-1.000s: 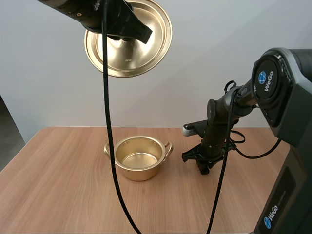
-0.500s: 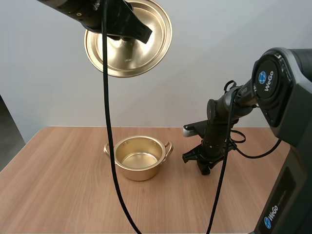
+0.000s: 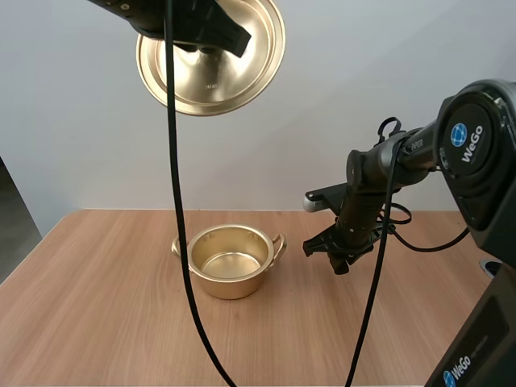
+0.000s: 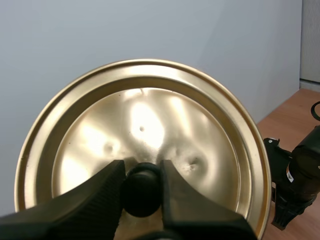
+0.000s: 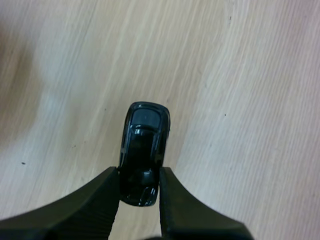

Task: Open the pot, put the car inside, and close it

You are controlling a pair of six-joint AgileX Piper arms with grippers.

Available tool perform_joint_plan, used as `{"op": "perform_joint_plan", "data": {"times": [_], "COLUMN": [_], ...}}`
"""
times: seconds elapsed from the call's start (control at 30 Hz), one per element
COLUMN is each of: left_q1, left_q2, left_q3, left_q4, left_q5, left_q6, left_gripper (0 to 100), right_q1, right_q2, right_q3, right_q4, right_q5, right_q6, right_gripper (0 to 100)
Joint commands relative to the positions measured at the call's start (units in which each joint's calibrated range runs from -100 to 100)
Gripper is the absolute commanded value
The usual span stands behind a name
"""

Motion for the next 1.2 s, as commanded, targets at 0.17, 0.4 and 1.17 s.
{"op": "perform_joint_plan", "data": {"times": [0.17, 0.4, 1.17], "left_q1": [0.02, 0.02, 0.02], "left_q2": [0.06, 0.06, 0.06], "left_q3": [-4.54, -7.10, -7.07], "left_q4": [-0.04, -0.04, 0.56], "left_q5": [-0.05, 0.62, 5.59], "left_q6": [-1.16, -1.16, -1.16], "left_gripper": [0, 0, 0], "right_q1": [0.04, 0.04, 0.04], "right_q2": [-2.78, -5.49, 15.22], "right_q3": [-5.58, -16.53, -23.05], "right_q4": [0.02, 5.13, 12.65], "right_q5": [5.92, 18.71, 1.66], "right_q6": [0.01, -5.72, -17.03], "right_gripper": [27, 23, 63]}}
